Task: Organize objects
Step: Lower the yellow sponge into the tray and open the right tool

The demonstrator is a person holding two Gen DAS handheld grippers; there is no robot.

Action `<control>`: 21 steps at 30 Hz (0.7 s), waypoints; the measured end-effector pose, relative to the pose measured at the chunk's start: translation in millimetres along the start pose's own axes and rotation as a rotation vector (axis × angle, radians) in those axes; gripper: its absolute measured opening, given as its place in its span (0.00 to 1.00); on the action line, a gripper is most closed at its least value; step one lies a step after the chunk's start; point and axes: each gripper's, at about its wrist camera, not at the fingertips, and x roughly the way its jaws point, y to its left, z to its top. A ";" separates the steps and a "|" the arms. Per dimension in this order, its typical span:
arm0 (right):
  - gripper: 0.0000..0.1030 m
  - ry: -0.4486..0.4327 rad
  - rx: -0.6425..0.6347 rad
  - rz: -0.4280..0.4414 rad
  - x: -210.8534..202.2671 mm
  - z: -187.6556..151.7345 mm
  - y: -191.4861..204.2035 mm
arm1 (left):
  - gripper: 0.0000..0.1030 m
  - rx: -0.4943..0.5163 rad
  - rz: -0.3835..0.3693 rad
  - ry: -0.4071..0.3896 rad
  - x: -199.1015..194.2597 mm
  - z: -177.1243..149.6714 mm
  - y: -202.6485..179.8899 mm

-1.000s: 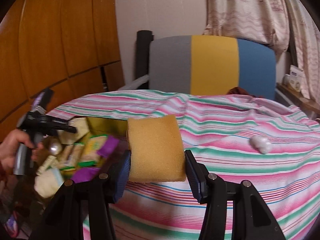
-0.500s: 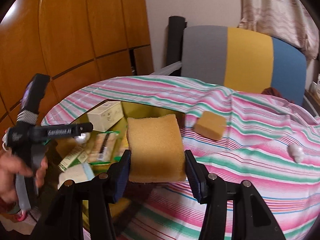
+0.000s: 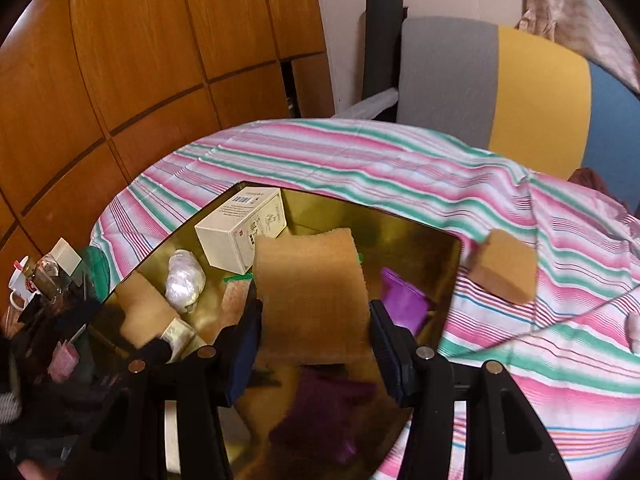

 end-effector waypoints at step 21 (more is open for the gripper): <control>0.63 0.056 0.108 -0.030 52.3 31.0 1.9 | 1.00 -0.116 -0.025 0.021 -10.7 -10.8 21.0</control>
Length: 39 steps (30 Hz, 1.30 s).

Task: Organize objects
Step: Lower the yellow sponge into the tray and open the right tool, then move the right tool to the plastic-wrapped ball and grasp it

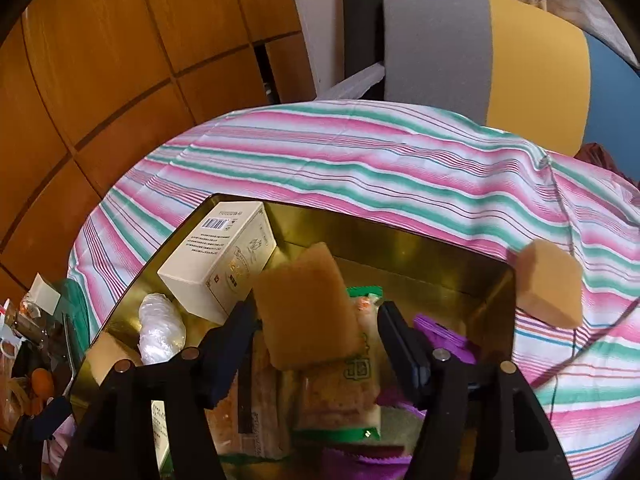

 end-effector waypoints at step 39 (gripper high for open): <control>0.64 -0.096 0.224 -0.472 -125.9 -111.1 -276.1 | 1.00 0.351 -0.297 0.013 -46.5 -57.3 -147.9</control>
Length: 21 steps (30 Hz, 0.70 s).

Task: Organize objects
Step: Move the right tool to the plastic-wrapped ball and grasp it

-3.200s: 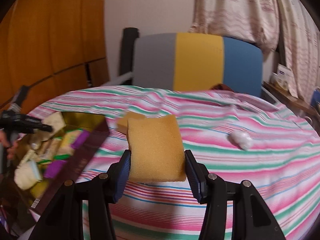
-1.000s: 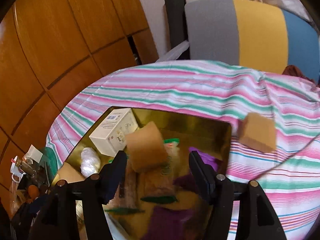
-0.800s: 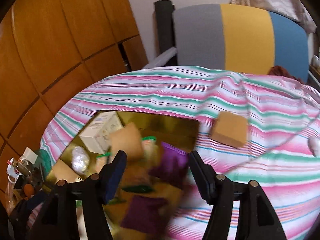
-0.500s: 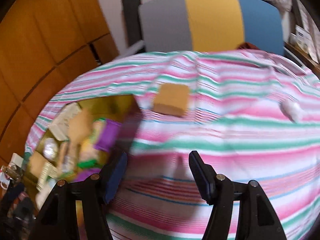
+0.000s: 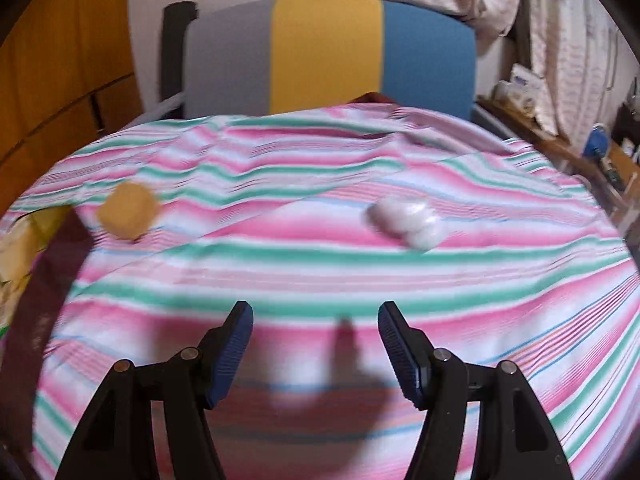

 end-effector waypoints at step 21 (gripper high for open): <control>0.65 0.037 0.238 0.025 77.8 57.1 -89.1 | 1.00 0.092 -0.013 0.048 18.1 9.3 -44.5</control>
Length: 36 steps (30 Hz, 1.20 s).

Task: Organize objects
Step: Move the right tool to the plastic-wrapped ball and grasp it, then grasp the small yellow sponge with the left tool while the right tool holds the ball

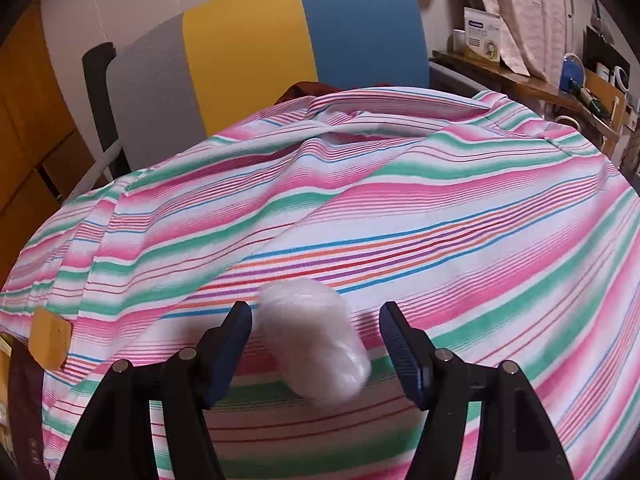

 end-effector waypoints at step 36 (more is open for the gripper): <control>0.36 -0.048 -0.010 0.104 -32.2 -41.1 11.4 | 1.00 -0.016 0.060 -0.001 52.6 79.5 -10.4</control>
